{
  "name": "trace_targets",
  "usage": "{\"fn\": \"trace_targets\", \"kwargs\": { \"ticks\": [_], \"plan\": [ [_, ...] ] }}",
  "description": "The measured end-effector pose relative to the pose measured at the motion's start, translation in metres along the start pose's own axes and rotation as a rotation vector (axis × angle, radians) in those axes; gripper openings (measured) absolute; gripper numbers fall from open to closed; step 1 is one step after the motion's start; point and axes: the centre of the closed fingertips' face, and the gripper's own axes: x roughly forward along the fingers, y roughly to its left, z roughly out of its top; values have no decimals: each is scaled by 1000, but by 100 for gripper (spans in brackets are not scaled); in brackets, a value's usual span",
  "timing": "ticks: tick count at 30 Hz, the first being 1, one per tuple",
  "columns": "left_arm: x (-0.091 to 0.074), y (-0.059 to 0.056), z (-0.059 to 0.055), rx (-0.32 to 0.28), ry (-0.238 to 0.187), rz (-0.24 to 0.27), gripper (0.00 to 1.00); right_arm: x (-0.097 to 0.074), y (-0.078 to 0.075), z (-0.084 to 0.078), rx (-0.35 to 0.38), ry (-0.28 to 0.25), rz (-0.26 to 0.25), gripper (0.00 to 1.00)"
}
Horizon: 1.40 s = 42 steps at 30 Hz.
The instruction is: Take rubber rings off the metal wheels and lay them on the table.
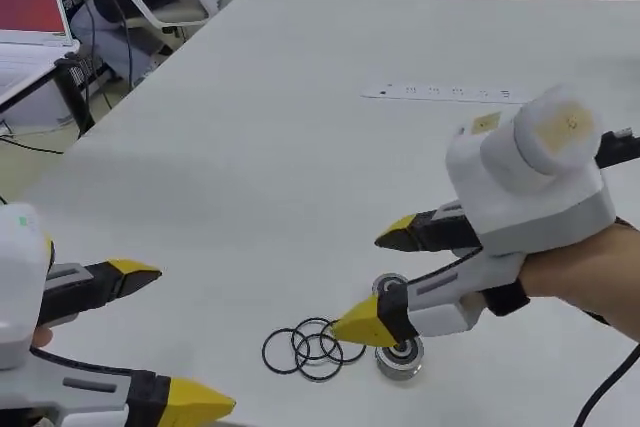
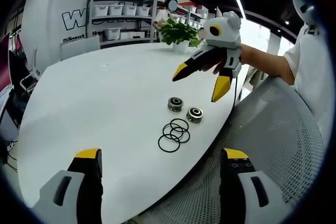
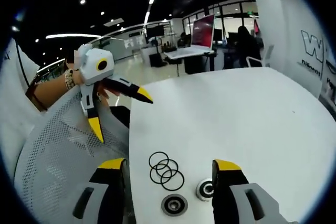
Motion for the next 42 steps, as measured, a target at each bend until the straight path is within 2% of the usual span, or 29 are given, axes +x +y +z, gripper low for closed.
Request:
{"fn": "trace_targets", "kwargs": {
  "ticks": [2, 7, 14, 16, 19, 22, 27, 34, 37, 42],
  "plan": [
    [0, -1, 1, 2, -4, -5, 92, -7, -1, 8, -7, -21, -9, 69],
    [2, -5, 3, -4, -15, -32, 93, -30, -8, 29, -4, -120, -53, 75],
    [2, -12, 11, 30, -49, -65, 94, -72, -13, 36, 34, -242, -89, 84],
    [1, -12, 11, 42, -49, -70, 96, -80, -14, 35, 34, -255, -101, 86],
    [1, -11, 12, 78, -39, -61, 99, -97, -19, 29, 16, -278, -150, 88],
    [0, -10, 16, 120, -37, -51, 99, -106, -19, 22, 4, -292, -171, 94],
    [-4, -8, 24, 125, -62, -45, 99, -120, -19, 12, -6, -333, -206, 99],
    [-9, -6, 36, 148, -107, -27, 99, -130, -14, -3, 1, -388, -257, 99],
    [-11, -1, 39, 178, -126, 3, 98, -131, -14, -14, 14, -385, -286, 99],
    [-12, 2, 39, 163, -136, 12, 98, -129, -13, -32, 53, -365, -306, 99]
  ]
}}
